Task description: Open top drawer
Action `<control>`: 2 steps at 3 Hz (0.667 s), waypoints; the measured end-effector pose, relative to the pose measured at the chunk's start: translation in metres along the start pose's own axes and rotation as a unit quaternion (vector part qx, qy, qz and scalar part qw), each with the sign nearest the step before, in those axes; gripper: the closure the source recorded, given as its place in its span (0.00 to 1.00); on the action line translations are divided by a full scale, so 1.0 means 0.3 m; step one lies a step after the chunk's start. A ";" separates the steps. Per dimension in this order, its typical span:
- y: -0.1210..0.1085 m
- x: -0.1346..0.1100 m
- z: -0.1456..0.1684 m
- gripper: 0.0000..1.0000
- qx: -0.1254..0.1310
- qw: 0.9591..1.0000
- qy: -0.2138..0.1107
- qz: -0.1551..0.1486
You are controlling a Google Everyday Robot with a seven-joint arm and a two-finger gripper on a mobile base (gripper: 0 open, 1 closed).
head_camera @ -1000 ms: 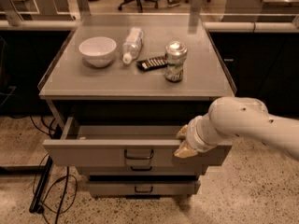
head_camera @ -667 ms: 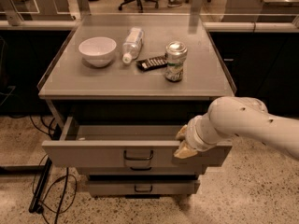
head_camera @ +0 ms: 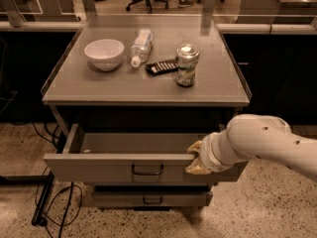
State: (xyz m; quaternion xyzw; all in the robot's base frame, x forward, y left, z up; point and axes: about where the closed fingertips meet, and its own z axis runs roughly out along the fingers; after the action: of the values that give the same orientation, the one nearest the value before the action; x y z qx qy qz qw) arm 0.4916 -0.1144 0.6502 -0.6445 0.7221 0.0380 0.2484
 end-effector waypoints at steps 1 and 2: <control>0.000 0.000 0.000 0.58 0.000 1.000 0.000 0.000; 0.000 0.000 0.000 0.34 0.000 1.000 0.000 0.000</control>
Offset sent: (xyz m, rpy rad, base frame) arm 0.0000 0.0000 0.0000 0.0000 0.0000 0.0000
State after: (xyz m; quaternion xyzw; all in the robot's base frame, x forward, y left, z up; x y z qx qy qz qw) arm 0.4916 -0.1144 0.6502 -0.6445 0.7221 0.0380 0.2484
